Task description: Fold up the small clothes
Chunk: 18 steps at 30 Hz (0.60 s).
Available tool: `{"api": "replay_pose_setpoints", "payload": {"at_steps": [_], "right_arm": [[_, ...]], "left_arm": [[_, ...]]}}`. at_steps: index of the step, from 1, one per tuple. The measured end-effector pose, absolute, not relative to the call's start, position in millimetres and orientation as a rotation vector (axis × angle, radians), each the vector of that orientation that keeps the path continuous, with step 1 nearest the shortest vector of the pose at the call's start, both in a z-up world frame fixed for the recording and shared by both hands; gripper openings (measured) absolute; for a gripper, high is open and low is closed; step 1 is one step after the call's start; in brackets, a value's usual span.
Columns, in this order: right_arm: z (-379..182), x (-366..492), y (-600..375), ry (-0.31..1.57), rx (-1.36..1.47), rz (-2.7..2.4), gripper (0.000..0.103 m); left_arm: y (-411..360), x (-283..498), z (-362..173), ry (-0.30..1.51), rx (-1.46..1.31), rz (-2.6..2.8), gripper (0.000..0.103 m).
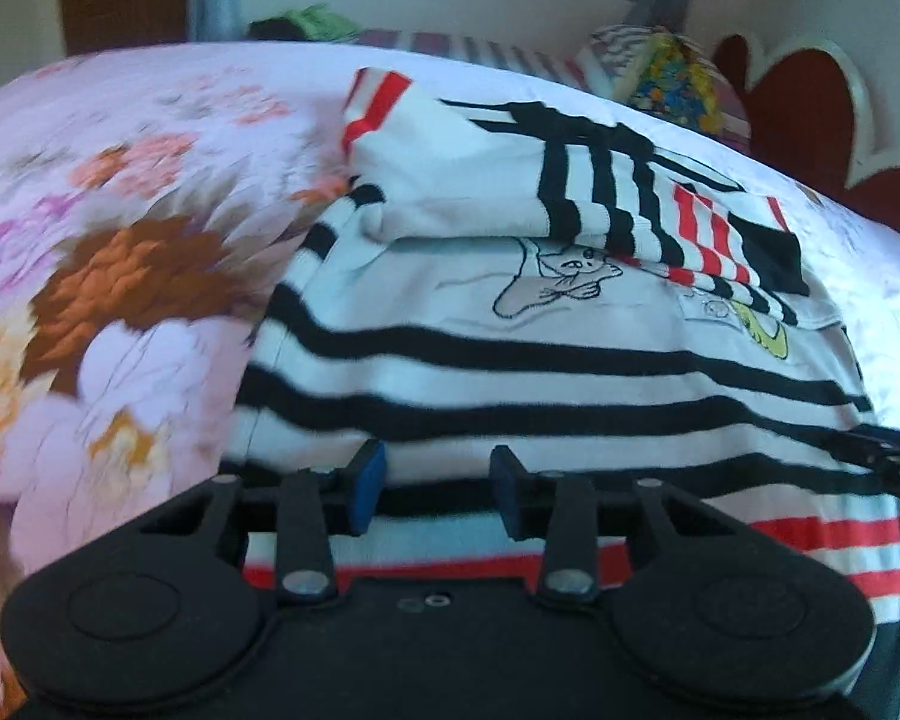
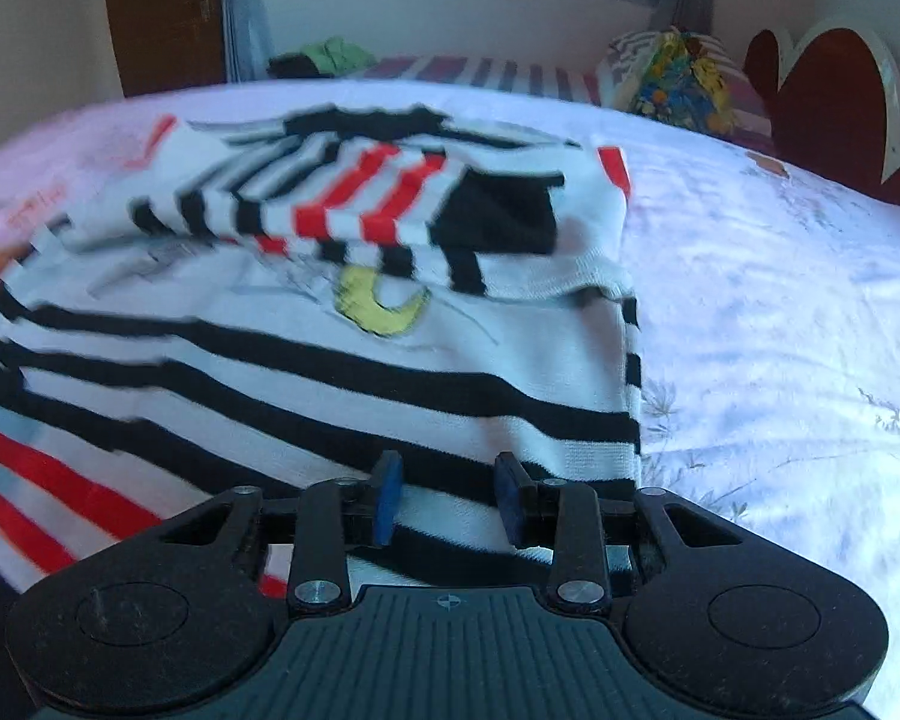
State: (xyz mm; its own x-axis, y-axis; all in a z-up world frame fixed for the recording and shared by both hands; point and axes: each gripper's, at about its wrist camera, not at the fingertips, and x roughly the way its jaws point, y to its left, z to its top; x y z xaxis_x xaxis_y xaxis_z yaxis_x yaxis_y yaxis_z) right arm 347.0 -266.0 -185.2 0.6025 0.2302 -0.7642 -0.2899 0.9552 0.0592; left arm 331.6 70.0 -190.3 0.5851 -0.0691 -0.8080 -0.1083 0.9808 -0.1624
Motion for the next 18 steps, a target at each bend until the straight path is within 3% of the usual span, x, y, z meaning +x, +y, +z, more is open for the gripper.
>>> {"api": "replay_pose_setpoints", "payload": {"at_steps": [8,18], "right_arm": [[-178,314,-218,0.896,0.007,0.502,0.034],[-192,284,-282,0.898,-0.09,0.421,0.033]], "left_arm": [[9,311,-191,0.94,-0.194,-0.059,0.042],[39,270,-197,0.944,-0.164,0.041,0.039]]}}
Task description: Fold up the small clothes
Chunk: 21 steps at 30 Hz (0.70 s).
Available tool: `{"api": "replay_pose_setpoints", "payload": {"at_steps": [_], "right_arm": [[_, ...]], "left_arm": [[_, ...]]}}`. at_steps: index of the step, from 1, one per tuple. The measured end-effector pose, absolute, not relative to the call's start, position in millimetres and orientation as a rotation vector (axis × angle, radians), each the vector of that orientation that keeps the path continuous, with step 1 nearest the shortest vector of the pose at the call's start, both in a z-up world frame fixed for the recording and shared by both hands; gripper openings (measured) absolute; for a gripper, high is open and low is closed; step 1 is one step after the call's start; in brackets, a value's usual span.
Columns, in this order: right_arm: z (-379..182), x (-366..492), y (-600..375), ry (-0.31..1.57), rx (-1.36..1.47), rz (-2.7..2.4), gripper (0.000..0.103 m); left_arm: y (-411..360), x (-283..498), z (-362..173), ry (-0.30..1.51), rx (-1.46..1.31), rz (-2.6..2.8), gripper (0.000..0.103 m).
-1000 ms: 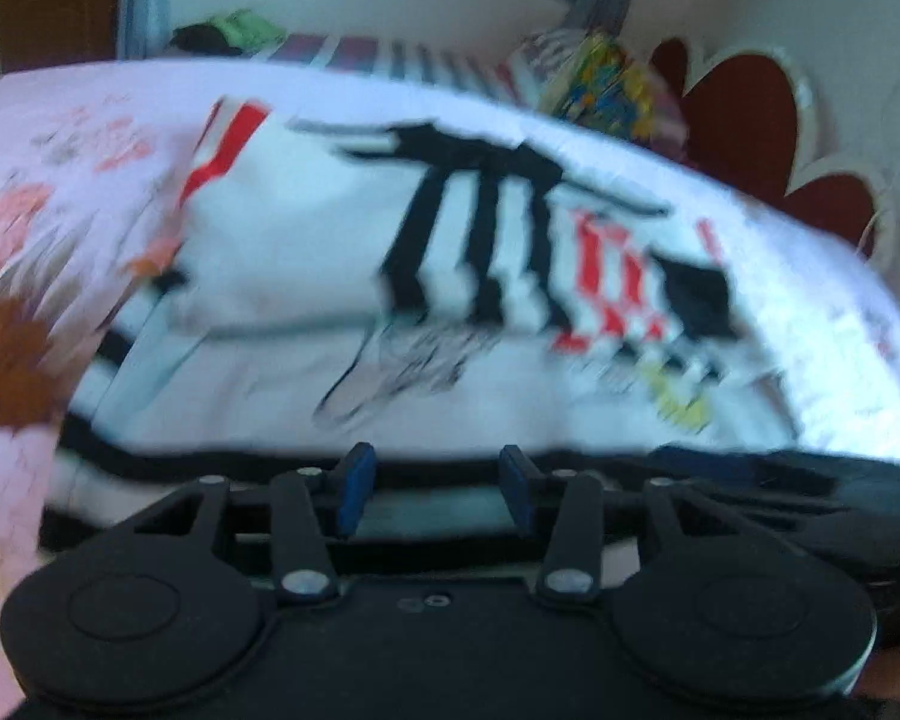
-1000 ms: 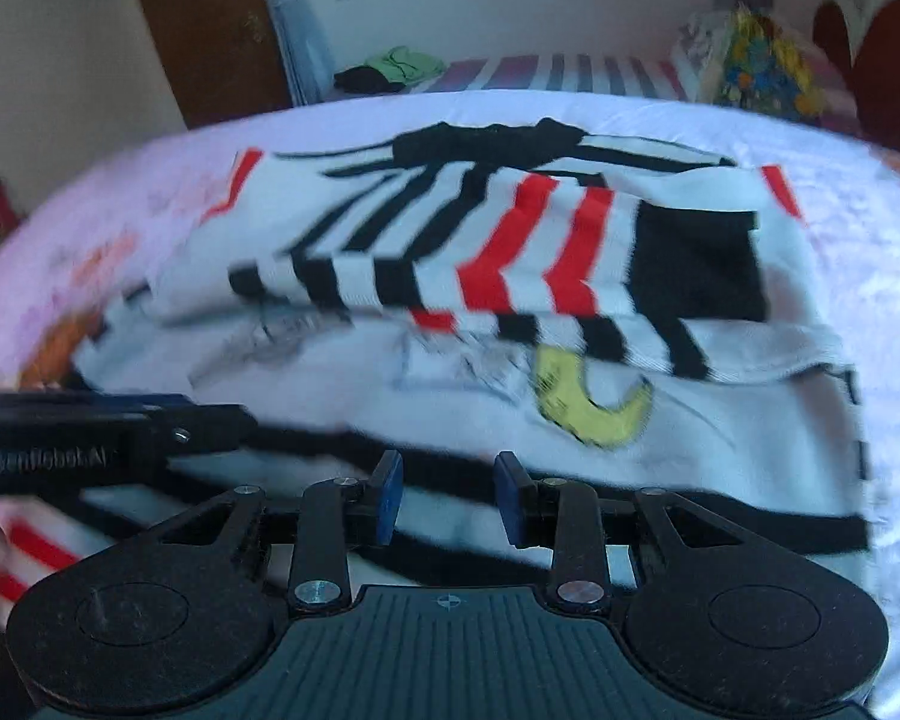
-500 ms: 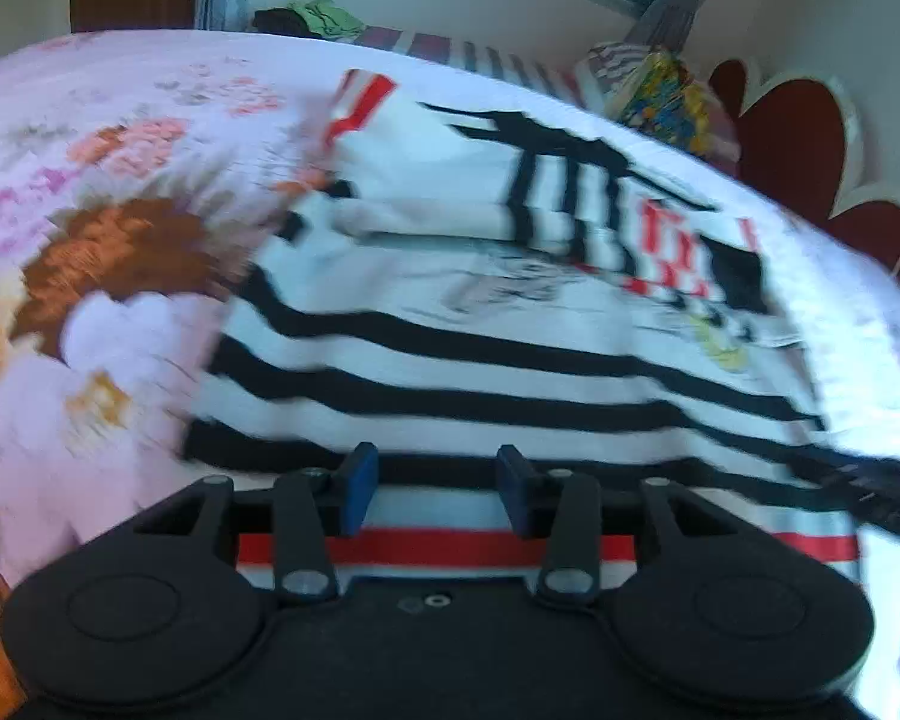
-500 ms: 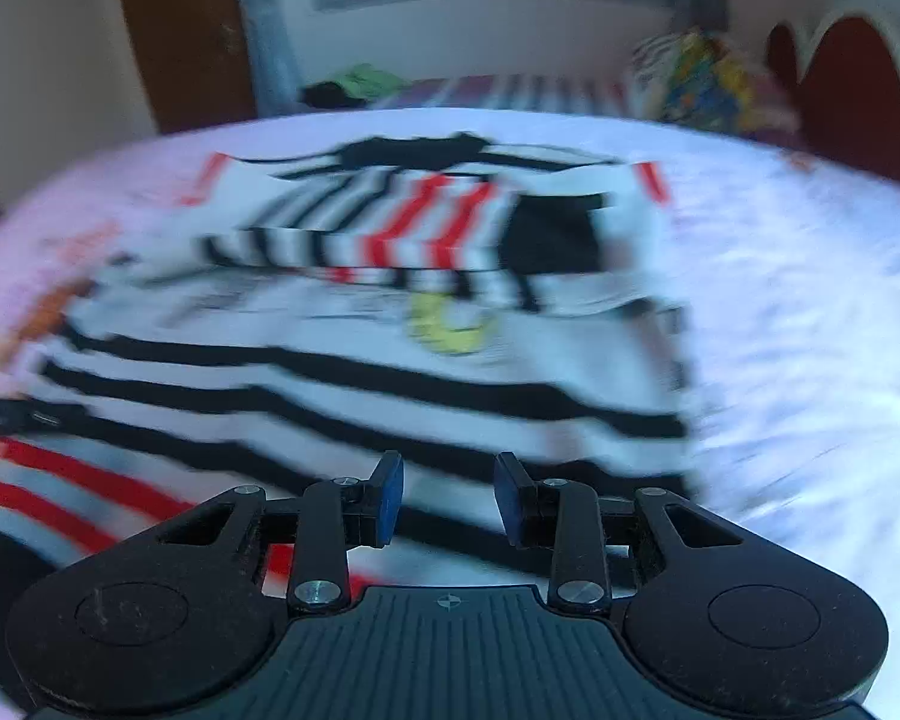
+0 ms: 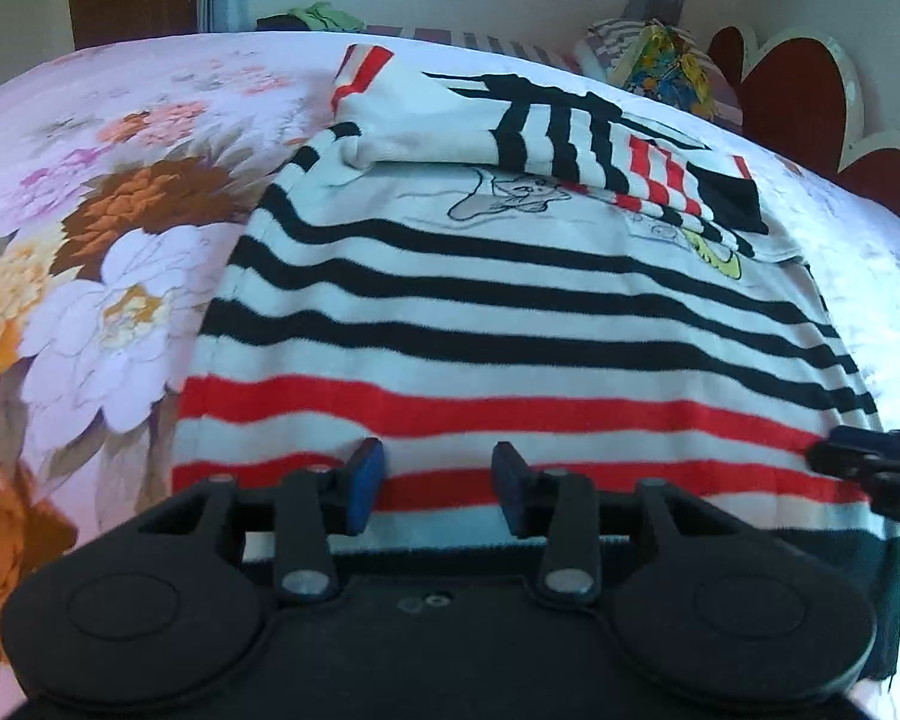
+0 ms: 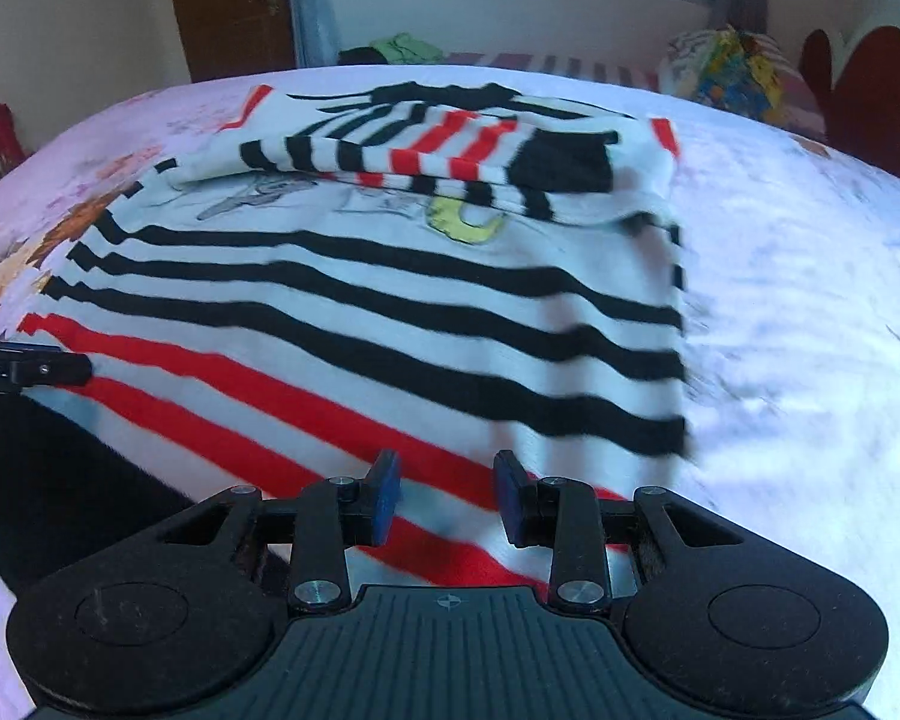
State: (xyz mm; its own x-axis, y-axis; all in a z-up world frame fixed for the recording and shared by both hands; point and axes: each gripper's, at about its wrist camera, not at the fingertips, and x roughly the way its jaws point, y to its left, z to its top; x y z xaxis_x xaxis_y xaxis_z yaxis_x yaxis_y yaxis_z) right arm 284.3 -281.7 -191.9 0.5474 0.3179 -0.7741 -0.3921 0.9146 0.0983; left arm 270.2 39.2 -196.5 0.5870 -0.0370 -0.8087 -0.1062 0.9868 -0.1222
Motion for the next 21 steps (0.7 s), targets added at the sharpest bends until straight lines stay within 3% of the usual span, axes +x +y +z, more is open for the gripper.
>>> {"api": "replay_pose_setpoints", "payload": {"at_steps": [9,21], "right_arm": [[-165,247,-246,0.882,0.025,0.479,0.034],[-187,199,-232,0.901,-0.118,0.297,0.034]], "left_arm": [[20,252,-178,0.942,-0.191,0.017,0.06],[28,233,-194,0.968,-0.05,-0.089,0.062]]}}
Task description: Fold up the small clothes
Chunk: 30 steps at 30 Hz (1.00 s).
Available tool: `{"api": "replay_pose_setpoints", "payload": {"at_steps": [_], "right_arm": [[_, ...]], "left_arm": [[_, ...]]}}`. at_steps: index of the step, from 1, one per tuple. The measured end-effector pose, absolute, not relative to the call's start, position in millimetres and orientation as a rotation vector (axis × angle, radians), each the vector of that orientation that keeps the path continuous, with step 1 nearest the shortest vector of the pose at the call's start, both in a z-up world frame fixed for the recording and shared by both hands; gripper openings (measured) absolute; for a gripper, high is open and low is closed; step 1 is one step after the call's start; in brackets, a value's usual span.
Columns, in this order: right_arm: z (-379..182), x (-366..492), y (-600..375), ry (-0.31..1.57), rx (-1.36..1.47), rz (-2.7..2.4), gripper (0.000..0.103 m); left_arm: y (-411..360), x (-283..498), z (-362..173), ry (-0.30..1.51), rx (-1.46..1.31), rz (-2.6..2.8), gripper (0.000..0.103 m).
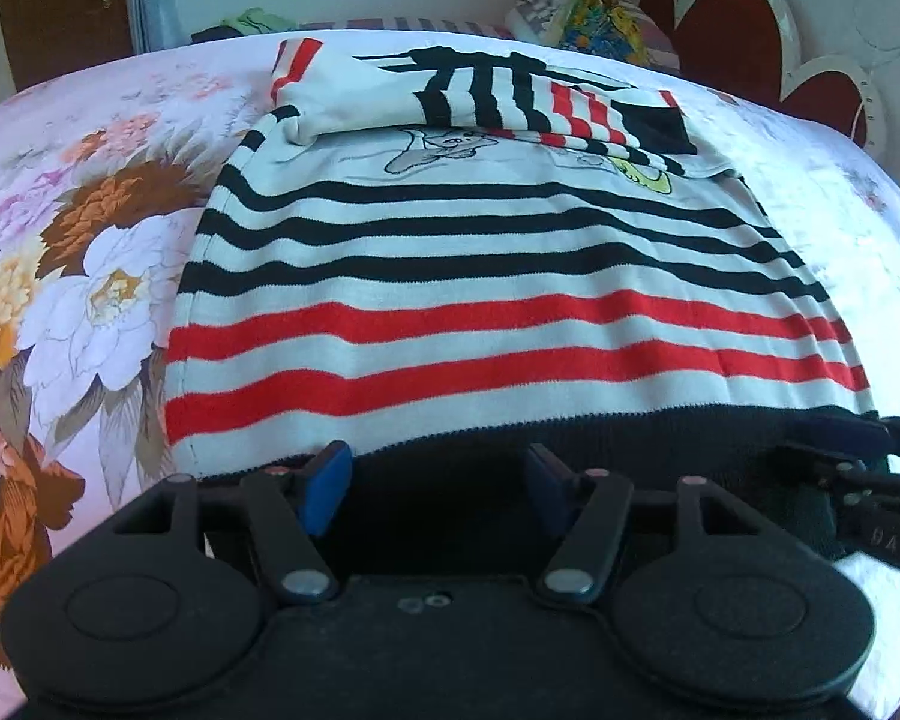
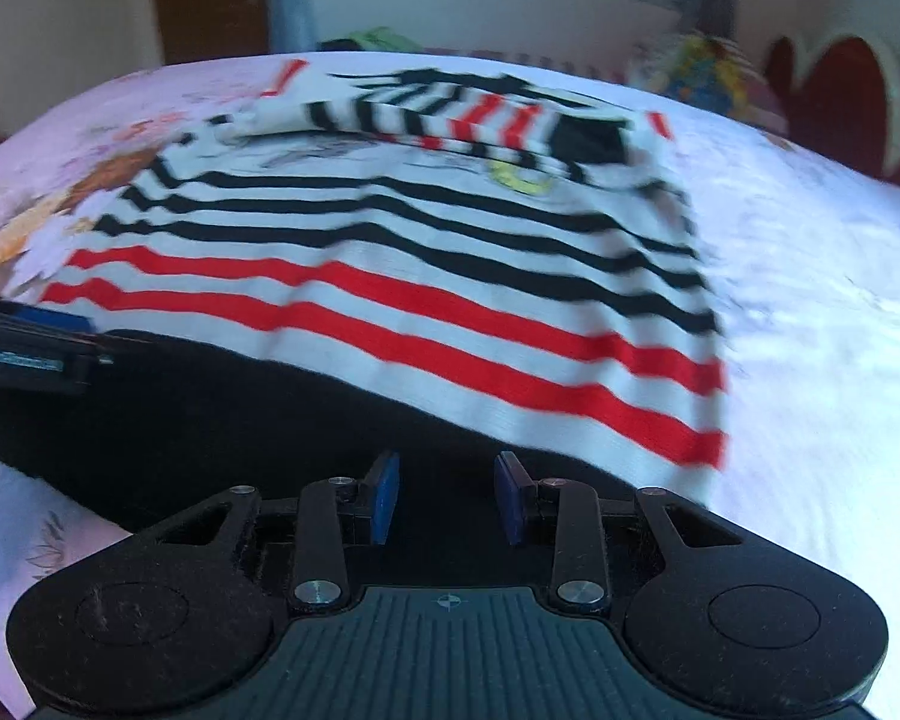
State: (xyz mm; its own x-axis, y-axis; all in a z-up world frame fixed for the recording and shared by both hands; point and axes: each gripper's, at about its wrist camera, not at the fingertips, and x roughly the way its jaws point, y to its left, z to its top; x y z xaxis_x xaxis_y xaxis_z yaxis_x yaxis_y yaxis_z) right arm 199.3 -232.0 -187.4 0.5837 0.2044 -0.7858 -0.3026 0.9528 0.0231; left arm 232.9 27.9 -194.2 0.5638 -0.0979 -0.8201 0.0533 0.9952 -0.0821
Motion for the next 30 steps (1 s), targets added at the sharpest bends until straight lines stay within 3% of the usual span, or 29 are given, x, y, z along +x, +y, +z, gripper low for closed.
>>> {"api": "replay_pose_setpoints", "payload": {"at_steps": [9,12,13,14,16,26,27,29,30], "right_arm": [[-168,184,-231,0.916,-0.028,0.223,0.034],[-162,182,-230,0.914,0.022,0.217,0.035],[-160,182,-231,0.917,0.038,0.212,0.042],[-159,183,-231,0.916,0.048,0.204,0.062],[-153,183,-230,0.886,0.061,0.202,0.074],[-156,202,-210,0.844,0.032,0.294,0.074],[-158,203,-207,0.847,0.035,0.312,0.071],[-163,204,-201,0.863,0.028,0.339,0.039],[-166,205,-199,0.878,0.02,0.359,0.039]], "left_arm": [[32,227,-189,0.966,-0.053,-0.127,0.071],[35,223,-185,0.958,-0.058,-0.125,0.079],[36,221,-183,0.949,-0.059,-0.117,0.082],[38,220,-181,0.939,-0.06,-0.113,0.083],[40,221,-181,0.935,-0.058,-0.106,0.083],[54,218,-177,0.905,-0.083,-0.073,0.079],[51,218,-176,0.91,-0.087,-0.096,0.076],[43,220,-177,0.913,-0.088,-0.129,0.073],[40,222,-181,0.921,-0.071,-0.141,0.072]]}}
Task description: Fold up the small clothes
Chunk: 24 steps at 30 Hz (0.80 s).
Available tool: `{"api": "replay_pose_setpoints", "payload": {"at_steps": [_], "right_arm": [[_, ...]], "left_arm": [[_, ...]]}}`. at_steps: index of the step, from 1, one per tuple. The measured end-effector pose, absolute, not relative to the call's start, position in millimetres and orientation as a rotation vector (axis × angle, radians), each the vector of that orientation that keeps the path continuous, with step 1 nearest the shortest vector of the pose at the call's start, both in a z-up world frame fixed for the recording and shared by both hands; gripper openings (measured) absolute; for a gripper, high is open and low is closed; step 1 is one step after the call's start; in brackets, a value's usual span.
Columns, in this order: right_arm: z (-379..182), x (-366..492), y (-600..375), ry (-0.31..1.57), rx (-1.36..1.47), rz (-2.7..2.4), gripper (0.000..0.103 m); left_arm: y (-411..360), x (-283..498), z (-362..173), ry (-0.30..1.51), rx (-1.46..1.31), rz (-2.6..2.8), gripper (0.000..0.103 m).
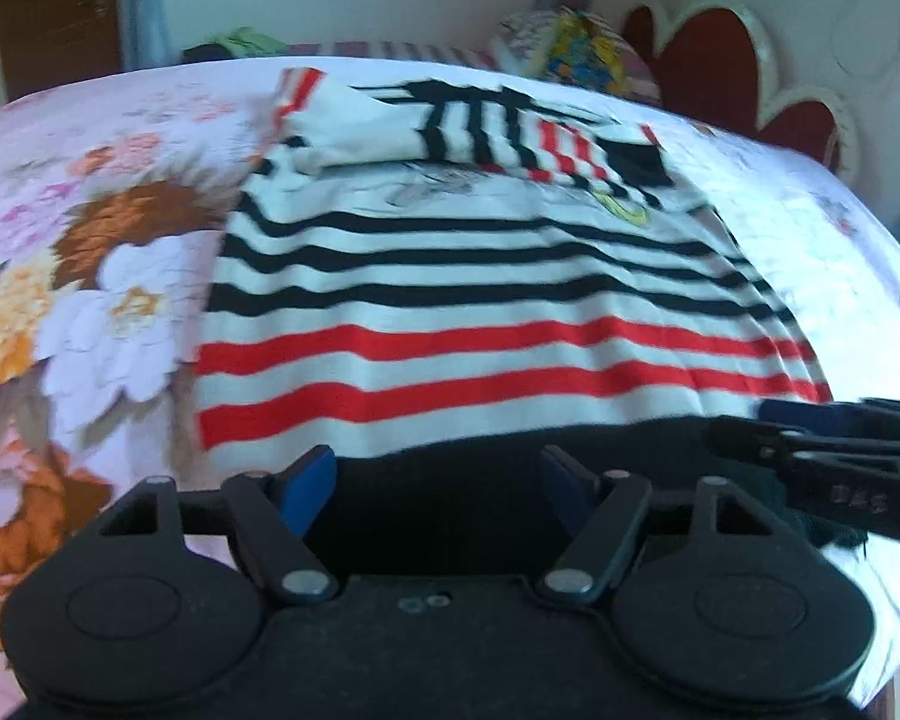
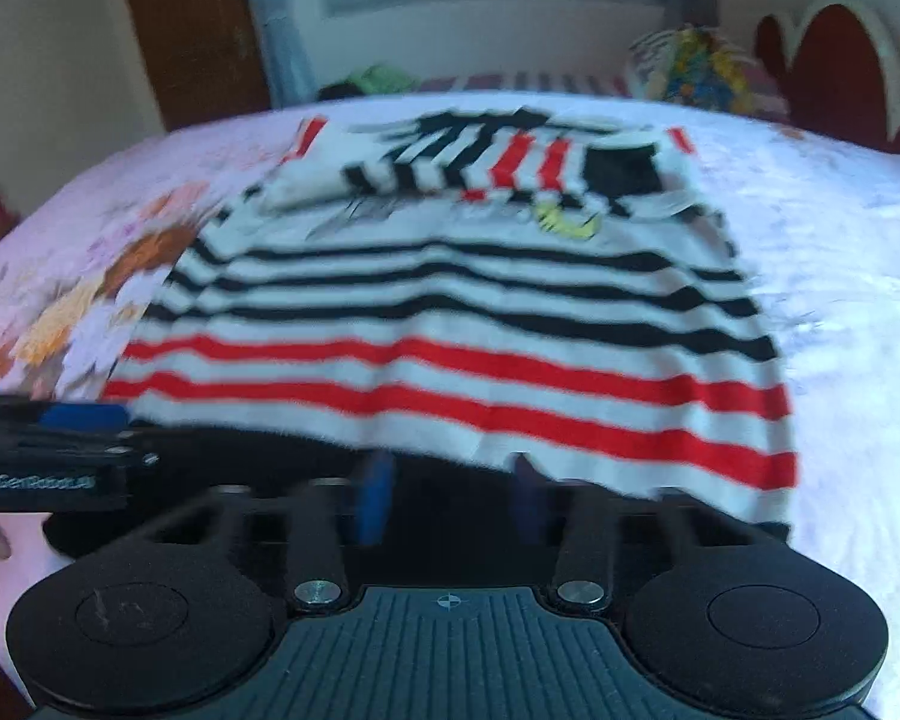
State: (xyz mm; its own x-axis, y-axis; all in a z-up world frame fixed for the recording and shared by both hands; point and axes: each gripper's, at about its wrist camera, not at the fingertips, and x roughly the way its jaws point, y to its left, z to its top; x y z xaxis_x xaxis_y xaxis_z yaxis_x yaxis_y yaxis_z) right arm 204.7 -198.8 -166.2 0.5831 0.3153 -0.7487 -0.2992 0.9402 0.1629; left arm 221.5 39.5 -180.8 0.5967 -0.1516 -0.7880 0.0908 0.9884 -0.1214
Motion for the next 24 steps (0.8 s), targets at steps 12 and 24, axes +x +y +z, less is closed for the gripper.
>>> {"api": "replay_pose_setpoints", "payload": {"at_steps": [12,24], "right_arm": [[-188,183,-246,0.933,-0.052,0.287,0.039],[-152,211,-267,0.89,0.06,0.242,0.039]], "left_arm": [[57,202,-196,0.949,-0.005,-0.147,0.073],[72,234,-164,0.936,-0.149,-0.107,0.073]]}}
